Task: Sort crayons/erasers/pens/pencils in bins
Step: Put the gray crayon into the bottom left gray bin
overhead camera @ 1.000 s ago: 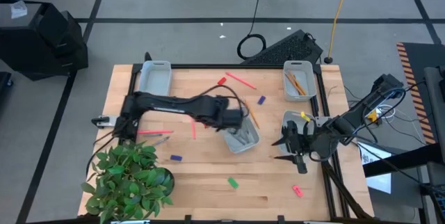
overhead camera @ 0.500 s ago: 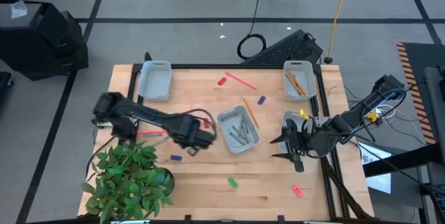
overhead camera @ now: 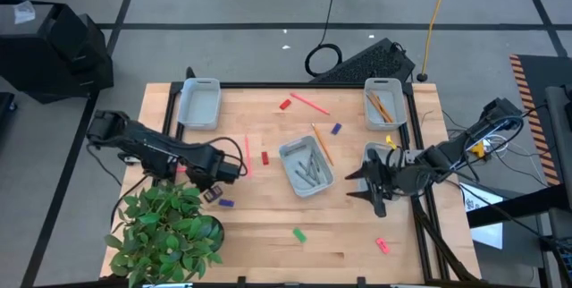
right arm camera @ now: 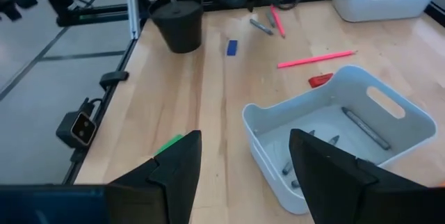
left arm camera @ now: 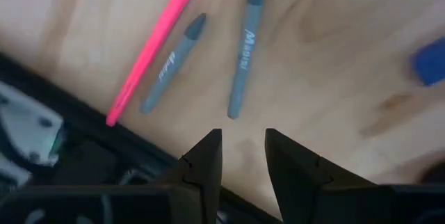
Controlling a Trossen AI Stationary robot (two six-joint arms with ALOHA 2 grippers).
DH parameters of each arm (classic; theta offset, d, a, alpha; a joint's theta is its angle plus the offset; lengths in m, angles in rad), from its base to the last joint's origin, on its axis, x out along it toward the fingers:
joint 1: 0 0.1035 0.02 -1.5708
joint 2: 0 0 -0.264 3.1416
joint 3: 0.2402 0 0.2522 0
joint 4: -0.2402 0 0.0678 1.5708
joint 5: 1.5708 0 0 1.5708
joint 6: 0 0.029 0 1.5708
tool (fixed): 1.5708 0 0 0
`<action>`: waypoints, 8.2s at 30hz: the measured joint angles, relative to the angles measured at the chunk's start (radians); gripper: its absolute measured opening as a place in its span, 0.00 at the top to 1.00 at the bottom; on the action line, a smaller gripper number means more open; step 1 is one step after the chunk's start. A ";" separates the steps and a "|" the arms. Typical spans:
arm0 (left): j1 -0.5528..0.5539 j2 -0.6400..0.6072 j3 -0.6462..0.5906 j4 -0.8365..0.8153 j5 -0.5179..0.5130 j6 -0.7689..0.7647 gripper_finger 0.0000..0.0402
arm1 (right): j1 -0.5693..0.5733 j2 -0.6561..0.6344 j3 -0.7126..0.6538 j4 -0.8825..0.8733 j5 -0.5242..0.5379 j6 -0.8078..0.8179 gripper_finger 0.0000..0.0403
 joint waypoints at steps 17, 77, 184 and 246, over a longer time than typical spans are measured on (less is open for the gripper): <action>0.070 -0.001 -0.181 0.243 -0.012 0.105 0.72 | -0.085 0.001 0.000 -0.001 0.000 0.085 0.47; 0.138 0.362 0.742 0.653 -0.262 0.273 0.93 | -0.264 -0.010 -0.024 -0.075 -0.030 -0.094 0.47; 0.171 0.264 -0.092 0.052 -0.104 0.592 0.59 | -0.263 -0.052 -0.017 -0.314 -0.187 0.298 0.47; -0.085 0.254 0.253 0.441 -0.167 0.372 0.63 | -0.263 -0.052 -0.017 -0.315 -0.264 0.239 0.47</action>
